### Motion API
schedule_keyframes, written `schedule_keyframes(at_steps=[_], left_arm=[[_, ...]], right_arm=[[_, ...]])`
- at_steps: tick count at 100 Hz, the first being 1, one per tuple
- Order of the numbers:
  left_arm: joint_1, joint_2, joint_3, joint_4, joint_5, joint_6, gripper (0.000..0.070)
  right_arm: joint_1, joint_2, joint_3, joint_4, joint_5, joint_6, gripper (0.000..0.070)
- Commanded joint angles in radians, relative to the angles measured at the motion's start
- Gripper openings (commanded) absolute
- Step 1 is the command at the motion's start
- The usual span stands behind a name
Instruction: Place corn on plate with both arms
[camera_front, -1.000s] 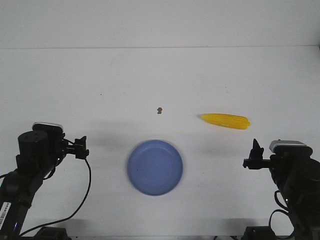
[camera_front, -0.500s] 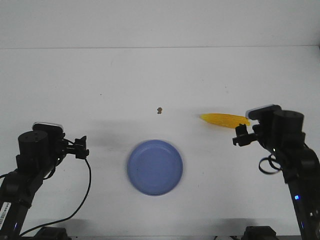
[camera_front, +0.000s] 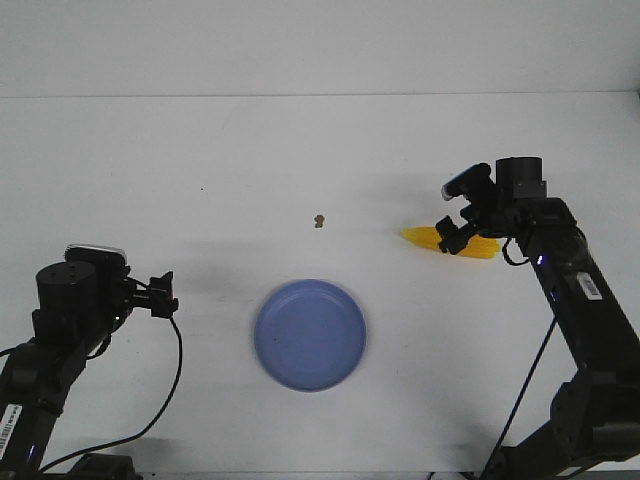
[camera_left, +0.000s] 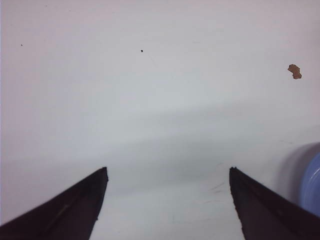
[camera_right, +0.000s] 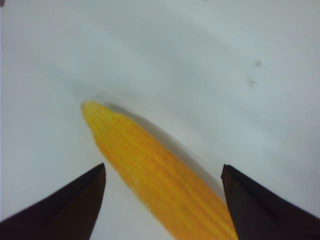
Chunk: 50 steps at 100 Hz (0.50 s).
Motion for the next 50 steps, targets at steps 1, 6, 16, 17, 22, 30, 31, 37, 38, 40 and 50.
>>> schedule_keyframes(at_steps=[1,6,16,17,22,30,31,37,38,40,50], left_arm=[[0.000,0.008,0.013,0.008,-0.001,-0.003,0.0502],[0.000,0.008,0.013,0.009,-0.001,-0.003,0.0502],[0.000,0.008,0.013,0.009,-0.001,-0.003,0.0502],[0.000,0.008,0.013,0.009,-0.001,-0.003,0.0502],[0.000,0.008,0.013,0.008,-0.001,-0.003,0.0502],[0.000,0.008,0.013,0.009,-0.001,-0.003,0.0502],[0.000,0.008,0.013,0.009,-0.001,-0.003,0.0502],[0.000,0.008,0.013,0.009,-0.001,-0.003,0.0502],[0.000,0.008,0.013,0.009,-0.001,-0.003,0.0502],[0.000,0.008,0.013,0.009,-0.001,-0.003,0.0502],[0.000,0.008,0.013,0.011,-0.001,-0.003,0.0502]], right_arm=[[0.000,0.048,0.023,-0.008,-0.012,-0.049,0.0489],[0.000,0.067,0.023,-0.016,-0.016,-0.063,0.0489],[-0.003,0.100,0.023,-0.013,-0.029,-0.078,0.0489],[-0.003,0.102,0.023,-0.013,-0.030,-0.079,0.0489],[-0.005,0.113,0.023,-0.016,-0.032,-0.098,0.0489],[-0.006,0.124,0.023,-0.016,-0.032,-0.117,0.0489],[-0.006,0.126,0.023,-0.015,-0.032,-0.119,0.0489],[-0.010,0.135,0.023,-0.011,-0.033,-0.126,0.0489],[-0.010,0.137,0.023,-0.011,-0.033,-0.126,0.0489],[-0.010,0.139,0.023,-0.012,-0.033,-0.126,0.0489],[-0.014,0.166,0.023,-0.016,-0.029,-0.127,0.0489]])
